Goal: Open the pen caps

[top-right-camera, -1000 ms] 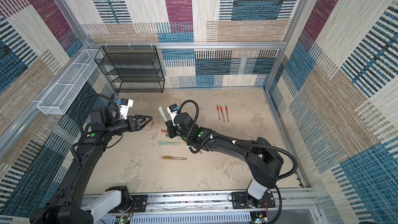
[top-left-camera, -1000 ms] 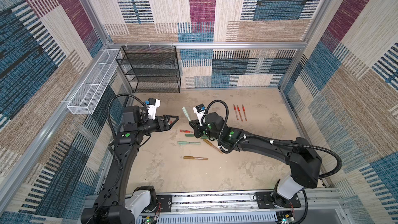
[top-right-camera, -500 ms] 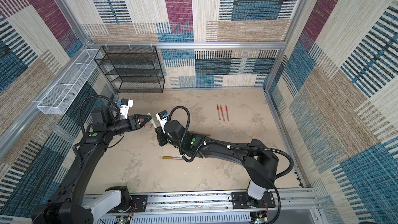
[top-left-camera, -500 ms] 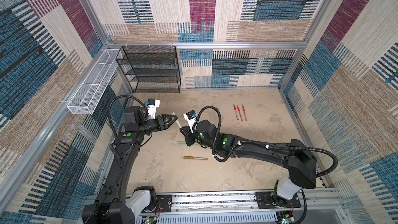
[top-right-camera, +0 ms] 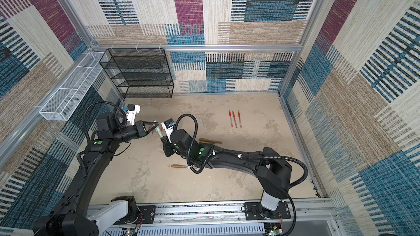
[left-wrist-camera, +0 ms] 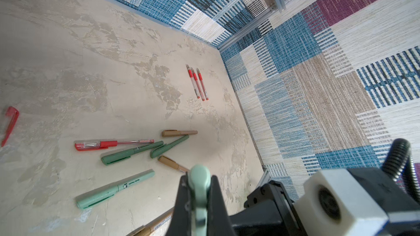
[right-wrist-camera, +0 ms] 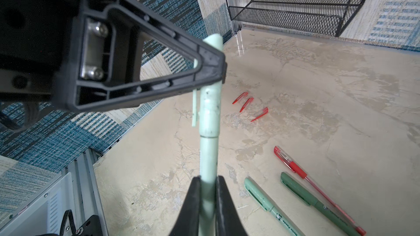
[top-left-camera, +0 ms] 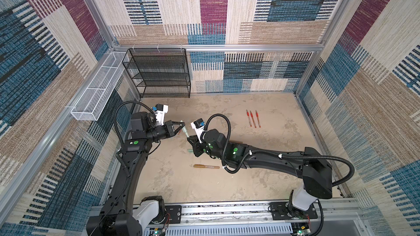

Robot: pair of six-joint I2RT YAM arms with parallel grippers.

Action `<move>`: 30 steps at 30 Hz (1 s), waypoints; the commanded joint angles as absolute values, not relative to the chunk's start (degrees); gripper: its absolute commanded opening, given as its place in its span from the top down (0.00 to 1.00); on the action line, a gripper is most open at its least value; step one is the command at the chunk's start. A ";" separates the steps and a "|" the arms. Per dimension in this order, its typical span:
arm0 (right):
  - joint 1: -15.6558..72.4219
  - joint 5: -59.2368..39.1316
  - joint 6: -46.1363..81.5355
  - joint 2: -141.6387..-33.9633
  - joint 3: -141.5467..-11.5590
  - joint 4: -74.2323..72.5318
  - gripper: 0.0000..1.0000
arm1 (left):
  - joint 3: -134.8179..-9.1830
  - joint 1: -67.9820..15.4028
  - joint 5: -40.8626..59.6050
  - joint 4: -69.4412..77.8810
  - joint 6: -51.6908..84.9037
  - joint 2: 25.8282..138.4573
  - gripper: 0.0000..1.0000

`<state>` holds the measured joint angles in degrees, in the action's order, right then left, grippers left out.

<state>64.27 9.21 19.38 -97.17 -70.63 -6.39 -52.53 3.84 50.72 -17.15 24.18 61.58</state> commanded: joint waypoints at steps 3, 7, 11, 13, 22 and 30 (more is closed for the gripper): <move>64.42 10.17 18.54 -97.24 -72.55 -7.33 0.78 | -53.03 4.12 49.30 -17.49 23.12 61.35 1.00; 64.18 10.21 18.88 -96.73 -70.91 -9.74 0.65 | -52.09 4.13 49.35 -16.07 23.36 61.00 1.00; 63.57 8.81 18.28 -98.61 -73.97 -6.73 0.63 | -52.91 4.22 49.97 -17.24 22.93 61.17 1.00; 63.09 7.77 18.29 -98.73 -73.42 -8.01 0.64 | -52.25 4.22 50.30 -15.84 23.33 60.95 1.00; 60.74 4.02 19.70 -101.22 -74.19 -7.83 0.89 | -51.55 4.35 51.37 -15.31 23.35 60.70 1.00; 60.91 3.76 19.82 -101.22 -75.23 -7.32 1.00 | -51.14 4.44 50.77 -14.94 23.52 60.99 0.65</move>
